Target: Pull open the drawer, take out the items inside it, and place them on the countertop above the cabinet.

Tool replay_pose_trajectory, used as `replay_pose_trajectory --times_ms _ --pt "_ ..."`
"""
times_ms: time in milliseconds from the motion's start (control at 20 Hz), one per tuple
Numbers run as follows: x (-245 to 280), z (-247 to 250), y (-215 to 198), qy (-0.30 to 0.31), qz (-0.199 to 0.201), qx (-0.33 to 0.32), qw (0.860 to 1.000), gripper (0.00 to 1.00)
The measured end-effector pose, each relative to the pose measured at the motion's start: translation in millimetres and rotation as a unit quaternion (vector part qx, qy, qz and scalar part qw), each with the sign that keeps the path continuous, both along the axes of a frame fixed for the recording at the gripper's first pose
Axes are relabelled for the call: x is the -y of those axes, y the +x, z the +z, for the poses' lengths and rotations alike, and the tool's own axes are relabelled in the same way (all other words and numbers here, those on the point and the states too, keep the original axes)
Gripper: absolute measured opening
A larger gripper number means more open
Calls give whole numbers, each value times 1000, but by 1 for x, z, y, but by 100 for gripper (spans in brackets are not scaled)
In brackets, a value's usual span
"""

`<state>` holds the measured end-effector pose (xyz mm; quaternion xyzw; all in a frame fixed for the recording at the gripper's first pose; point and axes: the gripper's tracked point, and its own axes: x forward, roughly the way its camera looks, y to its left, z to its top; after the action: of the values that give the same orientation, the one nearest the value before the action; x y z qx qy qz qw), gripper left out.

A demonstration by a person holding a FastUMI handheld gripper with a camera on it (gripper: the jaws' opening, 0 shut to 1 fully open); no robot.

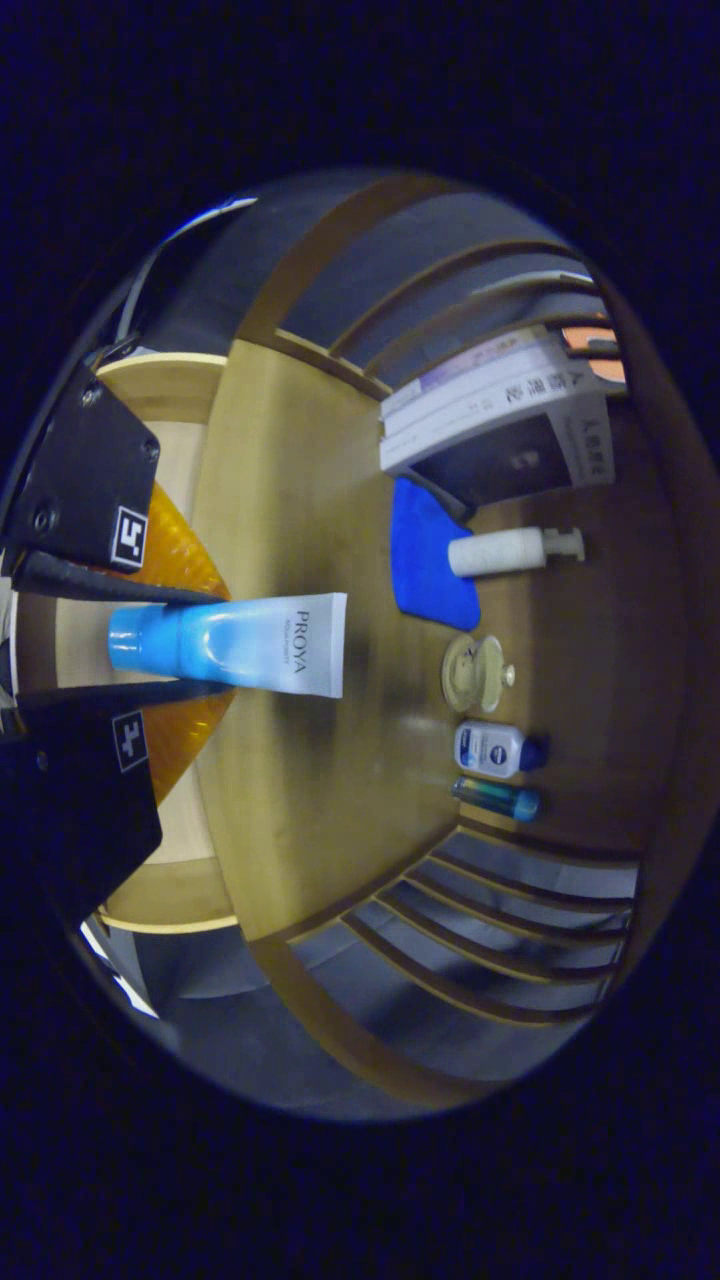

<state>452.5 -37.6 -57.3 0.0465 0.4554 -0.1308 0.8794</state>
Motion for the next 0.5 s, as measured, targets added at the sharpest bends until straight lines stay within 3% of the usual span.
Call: replay_pose_trajectory --times_ms 500 --pt "3 -18 54 -5 -4 9 1000 39"
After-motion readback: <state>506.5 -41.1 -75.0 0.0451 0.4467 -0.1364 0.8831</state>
